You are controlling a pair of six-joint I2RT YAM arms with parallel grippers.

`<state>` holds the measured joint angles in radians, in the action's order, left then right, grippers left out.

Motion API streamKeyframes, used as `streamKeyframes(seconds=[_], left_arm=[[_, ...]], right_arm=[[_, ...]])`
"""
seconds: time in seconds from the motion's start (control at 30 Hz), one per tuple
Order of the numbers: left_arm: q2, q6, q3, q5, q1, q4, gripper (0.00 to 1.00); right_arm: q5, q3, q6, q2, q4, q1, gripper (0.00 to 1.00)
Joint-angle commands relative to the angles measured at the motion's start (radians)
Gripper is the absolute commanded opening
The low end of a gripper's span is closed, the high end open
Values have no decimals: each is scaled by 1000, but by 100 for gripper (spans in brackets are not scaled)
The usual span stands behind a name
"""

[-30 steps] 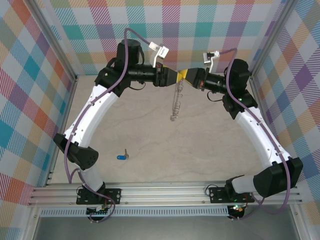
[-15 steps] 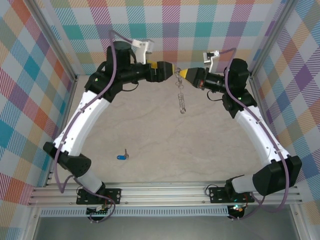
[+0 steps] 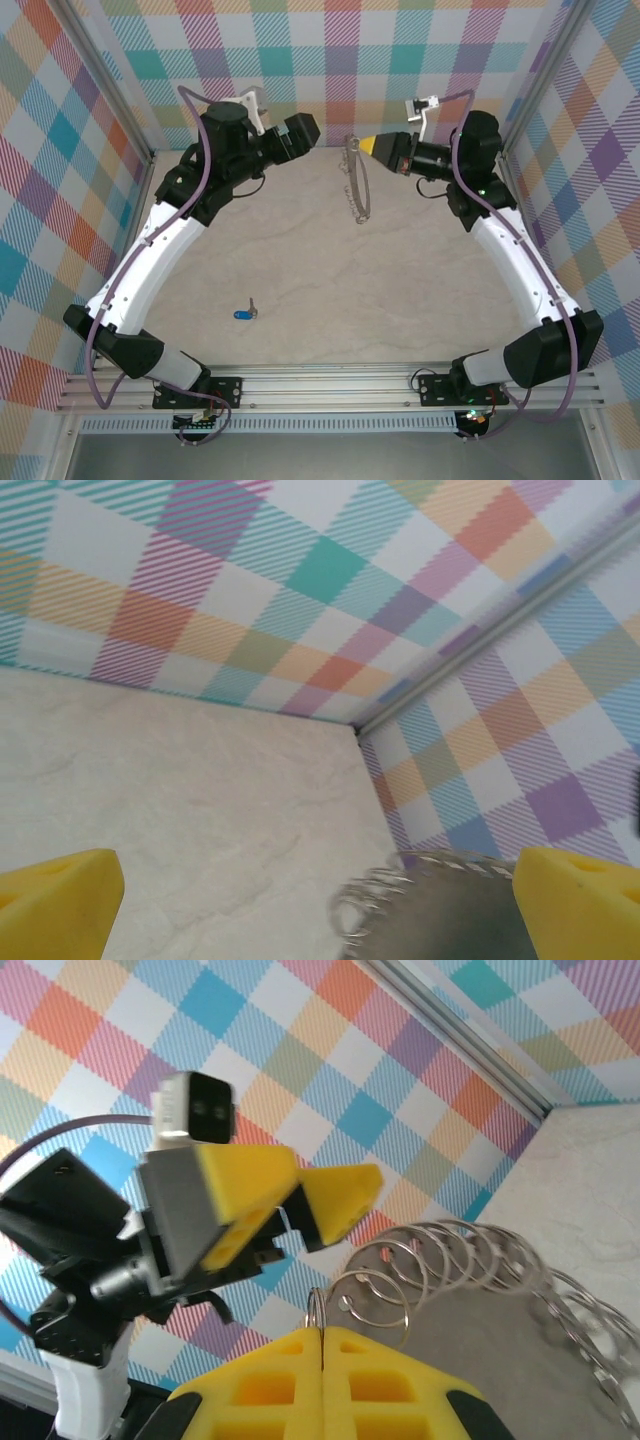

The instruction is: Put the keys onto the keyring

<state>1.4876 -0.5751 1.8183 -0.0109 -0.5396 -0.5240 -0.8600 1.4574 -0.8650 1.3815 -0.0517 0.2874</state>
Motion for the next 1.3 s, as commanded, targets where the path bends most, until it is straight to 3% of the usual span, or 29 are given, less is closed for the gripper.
streamKeyframes(seconds=[0.0,0.23,0.47,0.7,0.93,1.27], left_arm=[[8,-53,19,94,2,-45,100],[-10,-47,5,-6,1,-23,100],[-14,-137,-45,-155,1,171,100],[46,-229,66,-159,-2,155,100],[79,-214,142,-182,-3,179,100],[140,-119,264,-439,-3,301,99]], right_arm=[[-39,48,67,-28,-11,-5,0],[13,27,55,-66,-53,-6,0],[112,1,76,-112,-98,-6,0],[165,52,79,-112,-116,-7,0],[162,145,86,-79,-153,-7,0],[129,311,112,5,-152,-7,0]])
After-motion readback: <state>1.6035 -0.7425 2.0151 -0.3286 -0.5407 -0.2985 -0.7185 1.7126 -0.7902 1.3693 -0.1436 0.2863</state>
